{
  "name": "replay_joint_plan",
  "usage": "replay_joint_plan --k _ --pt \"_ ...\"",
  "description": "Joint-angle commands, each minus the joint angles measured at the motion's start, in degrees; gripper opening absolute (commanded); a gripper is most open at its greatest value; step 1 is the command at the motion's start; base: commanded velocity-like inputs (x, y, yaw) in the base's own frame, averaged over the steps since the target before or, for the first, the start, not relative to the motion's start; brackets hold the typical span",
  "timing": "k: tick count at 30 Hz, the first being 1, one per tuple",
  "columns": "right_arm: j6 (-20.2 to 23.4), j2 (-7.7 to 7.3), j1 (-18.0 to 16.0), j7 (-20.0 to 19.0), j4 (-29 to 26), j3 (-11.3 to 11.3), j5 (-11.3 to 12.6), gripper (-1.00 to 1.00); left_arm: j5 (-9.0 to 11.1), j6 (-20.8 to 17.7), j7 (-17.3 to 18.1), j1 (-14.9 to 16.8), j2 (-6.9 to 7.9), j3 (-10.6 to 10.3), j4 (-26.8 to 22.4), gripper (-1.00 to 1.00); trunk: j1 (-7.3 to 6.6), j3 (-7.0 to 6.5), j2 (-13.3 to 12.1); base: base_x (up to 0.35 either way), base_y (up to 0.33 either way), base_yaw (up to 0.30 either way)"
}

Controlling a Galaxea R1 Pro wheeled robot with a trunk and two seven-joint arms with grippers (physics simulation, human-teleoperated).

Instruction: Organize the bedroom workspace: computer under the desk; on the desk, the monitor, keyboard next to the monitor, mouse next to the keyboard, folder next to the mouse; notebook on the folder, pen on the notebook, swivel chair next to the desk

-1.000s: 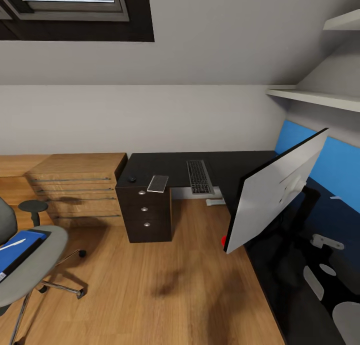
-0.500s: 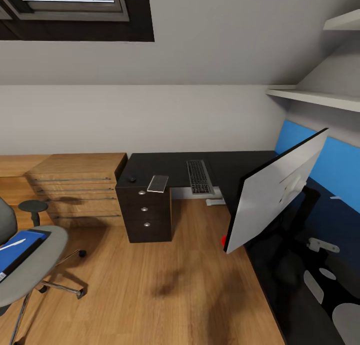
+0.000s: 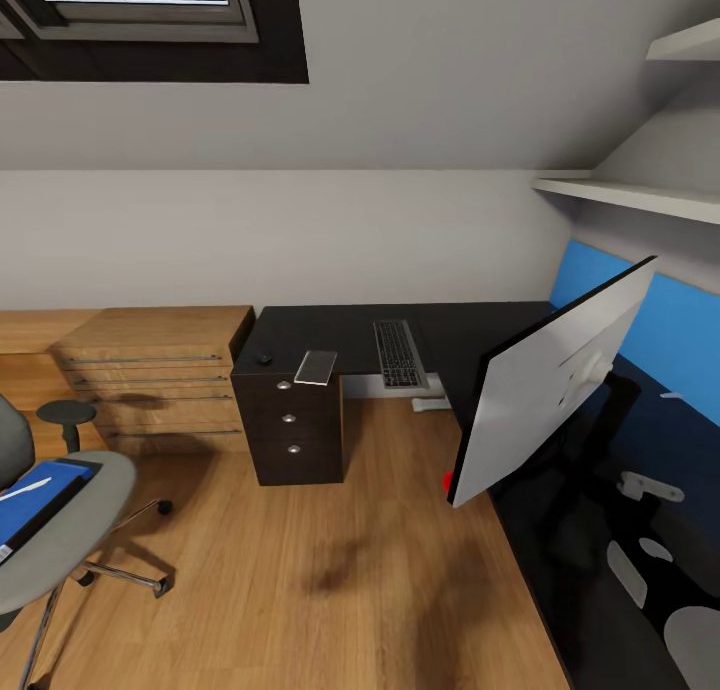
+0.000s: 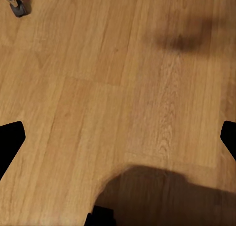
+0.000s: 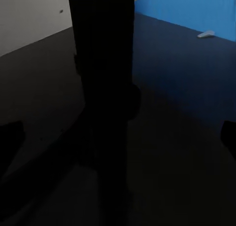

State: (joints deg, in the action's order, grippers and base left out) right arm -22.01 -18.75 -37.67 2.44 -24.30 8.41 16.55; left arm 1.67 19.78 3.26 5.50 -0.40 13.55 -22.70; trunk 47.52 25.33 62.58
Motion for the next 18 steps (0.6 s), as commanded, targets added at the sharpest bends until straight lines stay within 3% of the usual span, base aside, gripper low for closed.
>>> replay_joint_plan --k 1,18 --pt "-0.48 -0.01 -0.04 0.02 0.04 -0.14 0.39 1.00 0.17 0.14 0.34 0.04 -0.04 0.29 0.02 1.00 0.00 0.06 0.04 0.000 0.000 0.000" --pt "-0.98 0.08 -0.04 0.00 0.04 -0.24 0.38 1.00 0.10 0.16 0.35 0.04 -0.12 0.25 0.02 1.00 0.00 0.06 0.04 0.000 0.000 0.000"
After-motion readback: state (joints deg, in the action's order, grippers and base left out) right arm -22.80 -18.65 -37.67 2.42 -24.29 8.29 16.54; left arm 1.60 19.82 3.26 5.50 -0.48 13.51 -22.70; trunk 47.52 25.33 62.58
